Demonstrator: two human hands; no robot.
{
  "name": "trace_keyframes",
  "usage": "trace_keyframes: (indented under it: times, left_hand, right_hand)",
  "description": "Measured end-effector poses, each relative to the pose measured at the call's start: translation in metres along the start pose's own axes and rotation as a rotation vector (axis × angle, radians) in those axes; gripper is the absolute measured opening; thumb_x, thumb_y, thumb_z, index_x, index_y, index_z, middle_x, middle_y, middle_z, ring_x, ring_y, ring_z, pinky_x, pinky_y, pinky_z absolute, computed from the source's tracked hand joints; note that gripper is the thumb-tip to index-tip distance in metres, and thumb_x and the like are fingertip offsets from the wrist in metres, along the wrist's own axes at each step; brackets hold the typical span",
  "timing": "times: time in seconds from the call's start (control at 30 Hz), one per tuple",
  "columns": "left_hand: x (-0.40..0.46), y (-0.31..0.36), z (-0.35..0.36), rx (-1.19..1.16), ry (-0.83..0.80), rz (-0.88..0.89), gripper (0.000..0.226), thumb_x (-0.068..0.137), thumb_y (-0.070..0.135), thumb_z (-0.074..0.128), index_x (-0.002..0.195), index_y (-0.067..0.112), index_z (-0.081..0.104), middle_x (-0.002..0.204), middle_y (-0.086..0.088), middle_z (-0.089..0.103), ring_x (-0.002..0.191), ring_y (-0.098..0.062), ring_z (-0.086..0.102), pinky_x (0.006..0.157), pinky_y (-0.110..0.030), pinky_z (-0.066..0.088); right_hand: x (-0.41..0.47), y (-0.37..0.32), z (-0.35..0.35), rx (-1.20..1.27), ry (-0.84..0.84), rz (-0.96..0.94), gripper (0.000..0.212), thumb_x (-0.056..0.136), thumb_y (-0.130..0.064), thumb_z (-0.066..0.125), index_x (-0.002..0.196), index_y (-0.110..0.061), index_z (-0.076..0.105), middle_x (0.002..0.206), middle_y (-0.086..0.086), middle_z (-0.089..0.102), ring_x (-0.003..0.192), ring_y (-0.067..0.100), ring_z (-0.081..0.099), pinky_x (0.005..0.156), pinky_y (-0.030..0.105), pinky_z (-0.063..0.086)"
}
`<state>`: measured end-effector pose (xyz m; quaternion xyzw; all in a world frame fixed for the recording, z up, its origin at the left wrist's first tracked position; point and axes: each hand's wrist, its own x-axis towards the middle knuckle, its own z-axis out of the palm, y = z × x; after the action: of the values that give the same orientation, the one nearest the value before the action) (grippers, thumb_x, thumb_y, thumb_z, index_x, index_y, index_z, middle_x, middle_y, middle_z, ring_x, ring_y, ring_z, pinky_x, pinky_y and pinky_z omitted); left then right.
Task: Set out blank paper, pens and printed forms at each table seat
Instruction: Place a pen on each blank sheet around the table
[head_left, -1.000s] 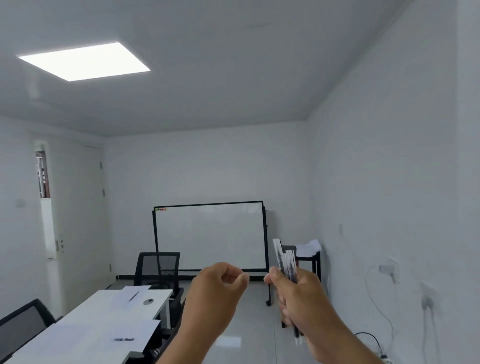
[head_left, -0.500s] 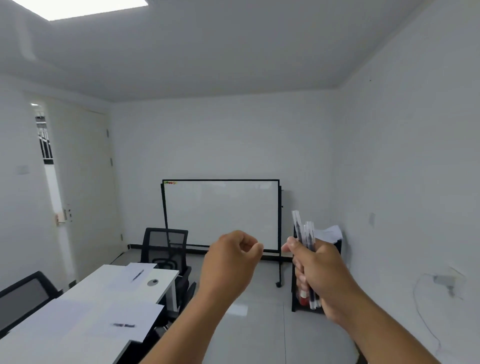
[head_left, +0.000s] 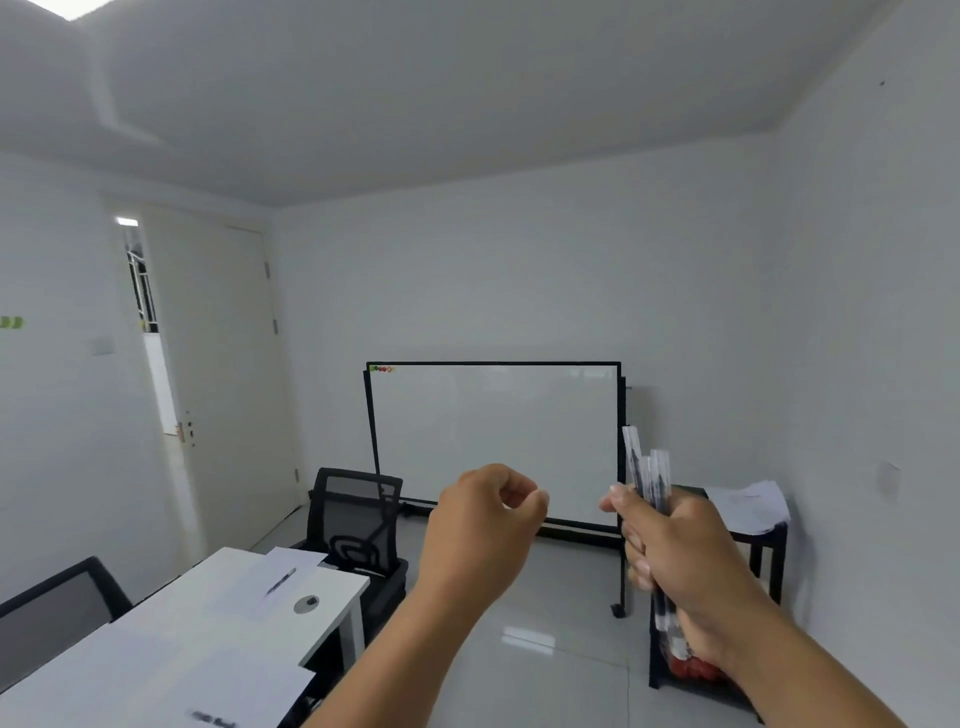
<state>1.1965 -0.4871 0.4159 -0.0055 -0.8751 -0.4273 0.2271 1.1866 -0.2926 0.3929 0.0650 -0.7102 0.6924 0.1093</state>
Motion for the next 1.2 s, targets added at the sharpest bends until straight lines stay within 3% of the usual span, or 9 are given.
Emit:
trace_keyframes:
  times: [0.27, 0.37, 0.57, 0.7, 0.8, 0.87, 0.9, 1.07, 1.2]
  left_hand:
    - [0.115, -0.026, 0.047, 0.049, 0.006, -0.033, 0.018, 0.098, 0.041, 0.069, 0.086, 0.028, 0.075, 0.082, 0.016, 0.075, 0.078, -0.007, 0.072, 0.075, -0.032, 0.060]
    - [0.164, -0.057, 0.071, 0.086, -0.016, -0.055, 0.020, 0.098, 0.040, 0.068, 0.085, 0.027, 0.074, 0.079, 0.014, 0.074, 0.077, -0.007, 0.071, 0.071, -0.030, 0.058]
    - [0.282, -0.127, 0.113, 0.117, -0.043, -0.089, 0.019, 0.099, 0.039, 0.066, 0.090, 0.025, 0.075, 0.084, 0.012, 0.075, 0.082, -0.010, 0.072, 0.077, -0.036, 0.062]
    - [0.380, -0.155, 0.127, 0.187, -0.068, -0.101, 0.020, 0.098, 0.036, 0.063, 0.087, 0.022, 0.072, 0.080, 0.007, 0.074, 0.080, -0.017, 0.072, 0.070, -0.034, 0.058]
    - [0.446, -0.166, 0.136, 0.234, -0.061, -0.086, 0.019, 0.098, 0.034, 0.062, 0.085, 0.022, 0.069, 0.076, 0.005, 0.071, 0.074, -0.018, 0.069, 0.063, -0.031, 0.052]
    - [0.476, -0.173, 0.141, 0.264, -0.066, -0.079, 0.019, 0.098, 0.034, 0.062, 0.083, 0.025, 0.067, 0.075, 0.007, 0.069, 0.070, -0.015, 0.065, 0.061, -0.030, 0.050]
    - [0.492, -0.177, 0.145, 0.273, -0.067, -0.074, 0.019, 0.098, 0.035, 0.062, 0.084, 0.025, 0.067, 0.076, 0.008, 0.069, 0.071, -0.015, 0.066, 0.062, -0.031, 0.052]
    - [0.585, -0.208, 0.180, 0.317, -0.040, -0.091, 0.017, 0.098, 0.037, 0.061, 0.088, 0.027, 0.070, 0.081, 0.008, 0.073, 0.079, -0.017, 0.071, 0.073, -0.039, 0.062]
    - [0.660, -0.238, 0.219, 0.348, -0.010, -0.115, 0.016, 0.098, 0.039, 0.060, 0.088, 0.030, 0.069, 0.081, 0.011, 0.072, 0.079, -0.012, 0.070, 0.074, -0.036, 0.062]
  right_hand:
    - [0.135, 0.037, 0.012, 0.002, -0.098, -0.001, 0.024, 0.110, -0.025, 0.064, 0.106, -0.002, 0.072, 0.061, 0.004, 0.035, 0.055, 0.019, 0.033, 0.053, 0.035, 0.035]
    - [0.194, 0.065, 0.029, -0.006, -0.115, 0.019, 0.023, 0.109, -0.023, 0.064, 0.106, -0.001, 0.071, 0.062, 0.006, 0.034, 0.055, 0.019, 0.032, 0.053, 0.036, 0.034]
    - [0.330, 0.121, 0.078, -0.035, -0.145, 0.068, 0.017, 0.106, -0.019, 0.067, 0.104, -0.002, 0.069, 0.061, 0.004, 0.035, 0.052, 0.018, 0.032, 0.050, 0.034, 0.033]
    - [0.433, 0.139, 0.112, -0.067, -0.142, 0.085, 0.025, 0.103, -0.021, 0.069, 0.102, 0.003, 0.063, 0.062, 0.001, 0.032, 0.054, 0.019, 0.029, 0.053, 0.036, 0.032]
    - [0.501, 0.147, 0.128, -0.084, -0.147, 0.052, 0.018, 0.101, -0.026, 0.068, 0.094, -0.012, 0.059, 0.067, 0.005, 0.029, 0.056, 0.022, 0.026, 0.058, 0.041, 0.030]
    - [0.535, 0.153, 0.135, -0.089, -0.142, 0.058, 0.021, 0.101, -0.025, 0.066, 0.092, -0.008, 0.058, 0.067, 0.006, 0.030, 0.055, 0.021, 0.025, 0.055, 0.038, 0.028]
    - [0.554, 0.157, 0.138, -0.080, -0.137, 0.065, 0.023, 0.102, -0.023, 0.065, 0.094, -0.002, 0.060, 0.065, 0.004, 0.031, 0.053, 0.020, 0.026, 0.052, 0.035, 0.027]
    - [0.654, 0.188, 0.154, -0.037, -0.155, 0.082, 0.015, 0.104, -0.017, 0.060, 0.103, -0.005, 0.070, 0.059, -0.004, 0.033, 0.051, 0.017, 0.025, 0.050, 0.031, 0.024]
    - [0.745, 0.223, 0.169, 0.004, -0.204, 0.086, 0.017, 0.105, -0.016, 0.059, 0.105, -0.004, 0.070, 0.060, -0.004, 0.033, 0.051, 0.016, 0.025, 0.050, 0.031, 0.024]
